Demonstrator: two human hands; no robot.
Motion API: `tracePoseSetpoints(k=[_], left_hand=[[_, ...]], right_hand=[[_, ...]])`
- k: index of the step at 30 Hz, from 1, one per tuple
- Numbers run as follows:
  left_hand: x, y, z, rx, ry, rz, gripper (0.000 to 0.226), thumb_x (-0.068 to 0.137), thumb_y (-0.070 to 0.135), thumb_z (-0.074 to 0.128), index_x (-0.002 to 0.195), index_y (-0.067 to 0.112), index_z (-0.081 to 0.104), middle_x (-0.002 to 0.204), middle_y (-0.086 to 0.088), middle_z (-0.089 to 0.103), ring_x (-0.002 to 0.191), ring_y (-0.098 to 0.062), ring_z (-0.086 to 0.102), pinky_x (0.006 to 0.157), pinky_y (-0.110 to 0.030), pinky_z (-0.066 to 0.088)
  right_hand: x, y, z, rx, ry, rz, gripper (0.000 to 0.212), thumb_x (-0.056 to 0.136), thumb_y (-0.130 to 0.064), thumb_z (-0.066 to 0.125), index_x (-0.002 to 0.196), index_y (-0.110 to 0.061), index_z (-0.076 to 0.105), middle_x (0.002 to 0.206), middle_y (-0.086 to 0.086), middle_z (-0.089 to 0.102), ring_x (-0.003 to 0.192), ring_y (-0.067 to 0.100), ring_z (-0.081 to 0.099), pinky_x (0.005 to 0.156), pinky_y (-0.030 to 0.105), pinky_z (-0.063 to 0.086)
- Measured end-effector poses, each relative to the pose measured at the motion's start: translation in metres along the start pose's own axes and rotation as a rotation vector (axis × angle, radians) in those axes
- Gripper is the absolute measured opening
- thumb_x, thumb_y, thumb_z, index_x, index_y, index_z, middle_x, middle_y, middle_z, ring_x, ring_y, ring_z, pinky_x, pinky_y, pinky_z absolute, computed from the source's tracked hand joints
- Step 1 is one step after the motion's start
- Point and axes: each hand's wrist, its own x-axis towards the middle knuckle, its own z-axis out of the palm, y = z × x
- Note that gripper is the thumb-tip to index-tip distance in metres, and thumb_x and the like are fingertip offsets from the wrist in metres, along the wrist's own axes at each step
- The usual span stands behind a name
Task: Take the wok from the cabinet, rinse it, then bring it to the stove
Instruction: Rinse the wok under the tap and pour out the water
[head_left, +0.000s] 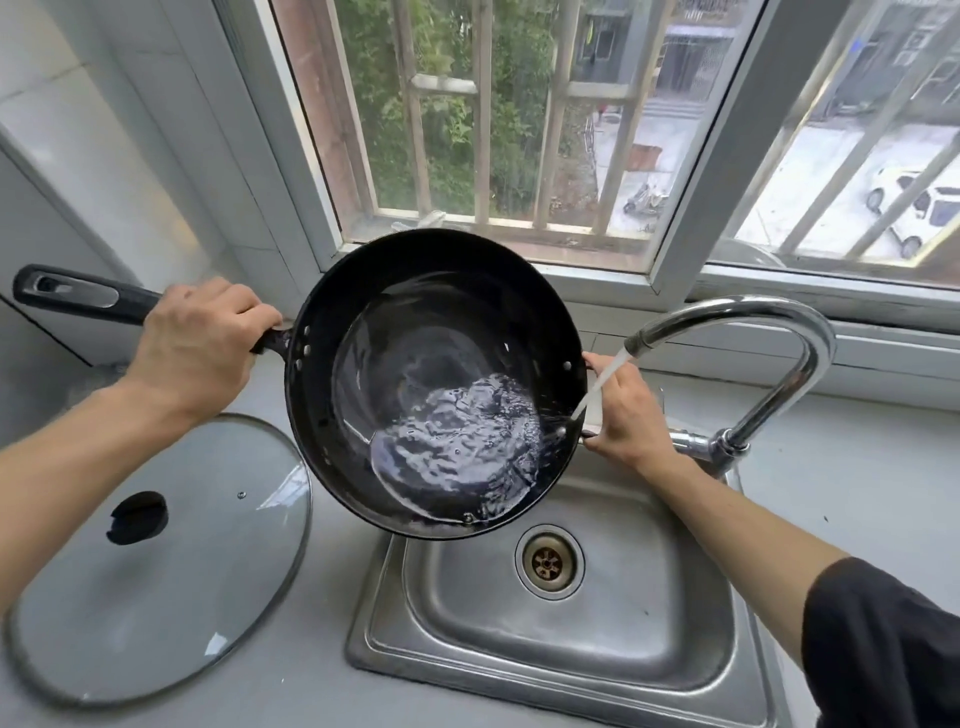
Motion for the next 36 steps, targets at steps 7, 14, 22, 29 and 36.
tracePoseSetpoints(k=[7,14,22,29,36], left_hand=[[-0.011,-0.008,-0.012,-0.006,-0.050,-0.003,0.037,0.056,-0.004,0.081,0.089,0.006,0.068,0.082,-0.013,0.064,0.081,-0.038,0.057,0.066,-0.045,0.038],[-0.018,0.002,-0.012,-0.051,-0.038,0.035,0.034,0.058,-0.008,0.077,0.088,0.006,0.071,0.079,-0.013,0.065,0.075,-0.038,0.058,0.063,-0.048,0.043],[-0.033,0.017,-0.005,-0.127,-0.127,0.054,0.035,0.056,-0.005,0.080,0.086,0.011,0.072,0.078,-0.007,0.066,0.073,-0.035,0.060,0.062,-0.046,0.046],[-0.043,0.025,-0.006,-0.177,-0.253,0.114,0.034,0.052,0.003,0.084,0.080,0.019,0.072,0.072,-0.001,0.064,0.067,-0.032,0.060,0.057,-0.041,0.050],[-0.055,0.035,-0.015,-0.200,-0.409,0.056,0.028,0.068,0.011,0.079,0.092,0.024,0.073,0.084,0.003,0.067,0.084,-0.028,0.060,0.066,-0.034,0.042]], right_hand=[[0.002,-0.015,0.007,0.137,-0.012,-0.059,0.104,0.054,-0.023,0.091,0.142,-0.012,0.037,0.133,0.011,0.051,0.123,0.027,0.045,0.106,0.031,0.038],[-0.021,-0.012,-0.002,0.152,-0.042,-0.070,0.098,0.055,-0.021,0.092,0.139,-0.006,0.043,0.131,0.012,0.053,0.123,0.025,0.043,0.107,0.030,0.037],[-0.059,0.002,-0.014,0.136,-0.187,-0.055,0.104,0.051,-0.023,0.090,0.141,-0.016,0.038,0.128,0.005,0.052,0.119,0.022,0.046,0.102,0.028,0.039],[-0.086,0.010,-0.011,0.132,-0.381,-0.004,0.103,0.050,-0.029,0.081,0.143,-0.021,0.036,0.135,0.000,0.048,0.125,0.018,0.042,0.105,0.021,0.034],[-0.098,0.009,-0.016,0.159,-0.497,0.017,0.102,0.051,-0.030,0.079,0.144,-0.023,0.037,0.139,-0.003,0.045,0.130,0.014,0.038,0.111,0.026,0.033]])
